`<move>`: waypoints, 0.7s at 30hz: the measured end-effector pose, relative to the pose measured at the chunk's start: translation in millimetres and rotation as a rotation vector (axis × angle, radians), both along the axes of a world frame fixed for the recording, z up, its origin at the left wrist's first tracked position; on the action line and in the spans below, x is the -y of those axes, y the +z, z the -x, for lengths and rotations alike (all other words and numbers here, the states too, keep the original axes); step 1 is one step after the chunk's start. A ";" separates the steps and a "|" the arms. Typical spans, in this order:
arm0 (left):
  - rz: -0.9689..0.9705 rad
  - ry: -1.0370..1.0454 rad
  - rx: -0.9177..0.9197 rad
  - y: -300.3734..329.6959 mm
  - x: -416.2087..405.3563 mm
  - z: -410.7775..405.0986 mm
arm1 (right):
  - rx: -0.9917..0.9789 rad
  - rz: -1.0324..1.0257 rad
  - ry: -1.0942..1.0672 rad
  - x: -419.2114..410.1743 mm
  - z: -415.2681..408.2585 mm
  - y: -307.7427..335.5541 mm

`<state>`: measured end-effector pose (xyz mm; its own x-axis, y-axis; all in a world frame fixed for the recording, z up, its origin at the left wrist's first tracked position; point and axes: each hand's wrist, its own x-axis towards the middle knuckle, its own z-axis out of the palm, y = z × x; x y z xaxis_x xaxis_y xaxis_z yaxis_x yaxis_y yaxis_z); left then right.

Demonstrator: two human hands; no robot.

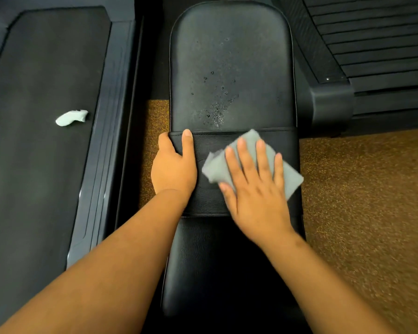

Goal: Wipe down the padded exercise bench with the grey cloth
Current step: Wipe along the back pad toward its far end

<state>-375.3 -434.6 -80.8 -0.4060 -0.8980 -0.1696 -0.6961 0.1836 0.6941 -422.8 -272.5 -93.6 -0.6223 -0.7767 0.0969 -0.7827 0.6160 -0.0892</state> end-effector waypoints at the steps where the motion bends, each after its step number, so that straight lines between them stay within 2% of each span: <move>1: -0.003 0.000 0.002 1.0 0.1 0.0 | 0.004 -0.013 0.020 -11.8 -12.3 -2.5; 5: -0.019 0.003 -0.005 2.6 -1.3 -0.4 | 0.018 -0.007 0.031 -23.6 -12.7 -7.4; 11: -0.022 -0.010 -0.027 -1.2 1.0 -1.2 | 0.017 0.028 -0.083 37.3 52.5 7.3; 14: -0.022 -0.020 -0.034 -2.9 1.7 -2.0 | 0.003 0.032 -0.102 52.1 59.8 9.0; 21: -0.109 0.014 -0.049 -6.0 6.9 -3.3 | -0.043 -0.002 0.121 -5.8 0.7 -6.2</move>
<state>-372.1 -441.5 -86.8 -0.4041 -0.8808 -0.2469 -0.6627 0.0958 0.7427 -423.5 -266.7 -99.8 -0.5191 -0.8463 0.1198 -0.8546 0.5166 -0.0533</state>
